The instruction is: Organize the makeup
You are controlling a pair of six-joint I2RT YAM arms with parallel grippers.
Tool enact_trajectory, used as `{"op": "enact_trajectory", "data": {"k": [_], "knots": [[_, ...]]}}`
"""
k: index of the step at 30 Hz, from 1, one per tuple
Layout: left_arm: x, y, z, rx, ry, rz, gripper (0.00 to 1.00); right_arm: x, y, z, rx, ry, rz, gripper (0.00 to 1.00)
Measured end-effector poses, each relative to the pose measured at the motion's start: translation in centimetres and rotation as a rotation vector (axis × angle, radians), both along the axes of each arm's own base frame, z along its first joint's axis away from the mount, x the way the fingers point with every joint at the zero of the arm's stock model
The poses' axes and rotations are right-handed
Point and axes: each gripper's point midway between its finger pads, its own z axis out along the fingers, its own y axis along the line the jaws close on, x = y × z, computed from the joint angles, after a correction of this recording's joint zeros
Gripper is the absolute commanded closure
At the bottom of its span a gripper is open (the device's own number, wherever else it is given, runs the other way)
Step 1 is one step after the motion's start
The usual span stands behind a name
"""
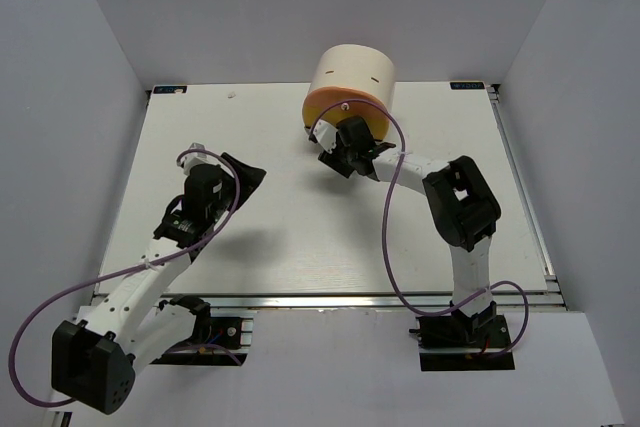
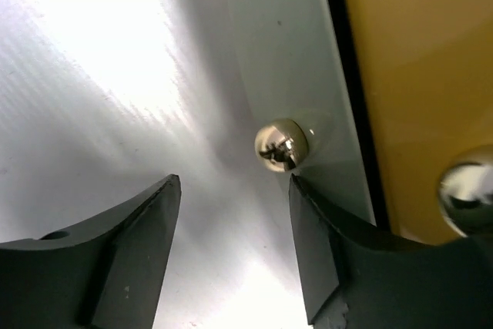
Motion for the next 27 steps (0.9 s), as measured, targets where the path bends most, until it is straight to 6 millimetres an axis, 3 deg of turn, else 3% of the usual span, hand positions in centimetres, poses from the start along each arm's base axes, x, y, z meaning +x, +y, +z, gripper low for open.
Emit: {"op": "enact_trajectory", "data": {"k": [7, 13, 16, 21, 23, 27], "knots": [[-0.1, 0.1, 0.3, -0.003, -0.01, 0.0, 0.21, 0.4, -0.2, 0.2, -0.012, -0.034, -0.005, 0.16], [-0.1, 0.1, 0.3, -0.003, -0.011, 0.0, 0.2, -0.1, -0.4, -0.2, -0.02, -0.017, 0.009, 0.19], [-0.1, 0.1, 0.3, 0.001, -0.012, -0.002, 0.19, -2.2, -0.3, 0.6, 0.01, 0.027, 0.075, 0.15], [0.0, -0.1, 0.6, 0.019, -0.037, -0.03, 0.13, -8.2, -0.5, 5.9, 0.149, 0.073, 0.214, 0.11], [0.1, -0.6, 1.1, 0.023, -0.062, -0.063, 0.04, -9.6, -0.1, 9.0, 0.24, 0.077, 0.228, 0.11], [0.4, -1.9, 2.7, 0.038, -0.129, -0.151, 0.02, -11.1, -0.8, 13.8, 0.397, 0.09, 0.18, 0.11]]}}
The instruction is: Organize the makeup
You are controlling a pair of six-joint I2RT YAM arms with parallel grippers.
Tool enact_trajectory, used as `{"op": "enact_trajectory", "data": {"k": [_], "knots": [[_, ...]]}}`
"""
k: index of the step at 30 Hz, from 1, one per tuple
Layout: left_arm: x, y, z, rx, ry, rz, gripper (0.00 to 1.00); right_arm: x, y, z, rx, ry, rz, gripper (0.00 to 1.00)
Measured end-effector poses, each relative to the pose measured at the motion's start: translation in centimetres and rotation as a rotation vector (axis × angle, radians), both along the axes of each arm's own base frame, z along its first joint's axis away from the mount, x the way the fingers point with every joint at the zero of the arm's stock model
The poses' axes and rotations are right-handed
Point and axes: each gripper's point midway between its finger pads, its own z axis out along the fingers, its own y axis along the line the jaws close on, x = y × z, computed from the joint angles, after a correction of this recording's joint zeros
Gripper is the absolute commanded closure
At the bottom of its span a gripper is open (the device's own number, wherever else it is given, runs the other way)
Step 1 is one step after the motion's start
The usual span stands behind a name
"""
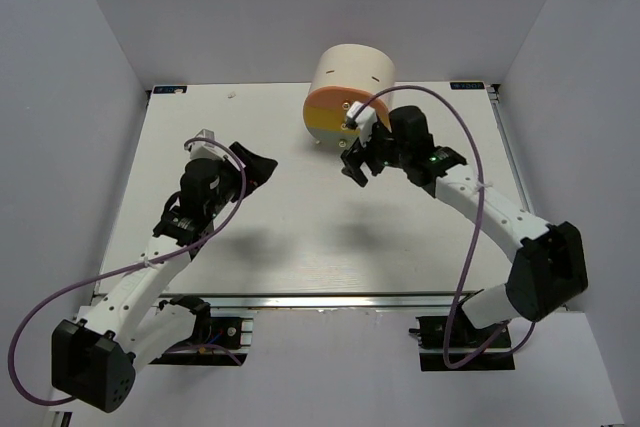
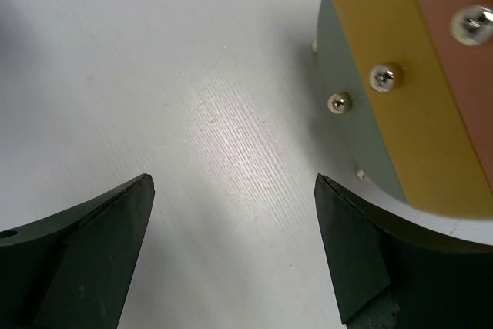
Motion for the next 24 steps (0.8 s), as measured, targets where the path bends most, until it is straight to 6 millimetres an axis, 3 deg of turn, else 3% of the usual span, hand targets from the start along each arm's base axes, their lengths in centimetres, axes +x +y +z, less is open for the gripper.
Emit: {"op": "enact_trajectory", "data": {"k": [9, 13, 24], "knots": [[0.9, -0.9, 4.7, 0.06, -0.185, -0.089, 0.02, 0.6, -4.6, 5.1, 0.171, 0.051, -0.271, 0.11], [1.1, -1.2, 6.5, 0.063, -0.248, -0.106, 0.02, 0.9, -6.2, 5.5, 0.187, 0.063, -0.352, 0.11], [1.1, -1.3, 8.0, 0.051, -0.306, -0.112, 0.02, 0.9, -9.3, 5.3, 0.177, 0.065, -0.497, 0.11]]}}
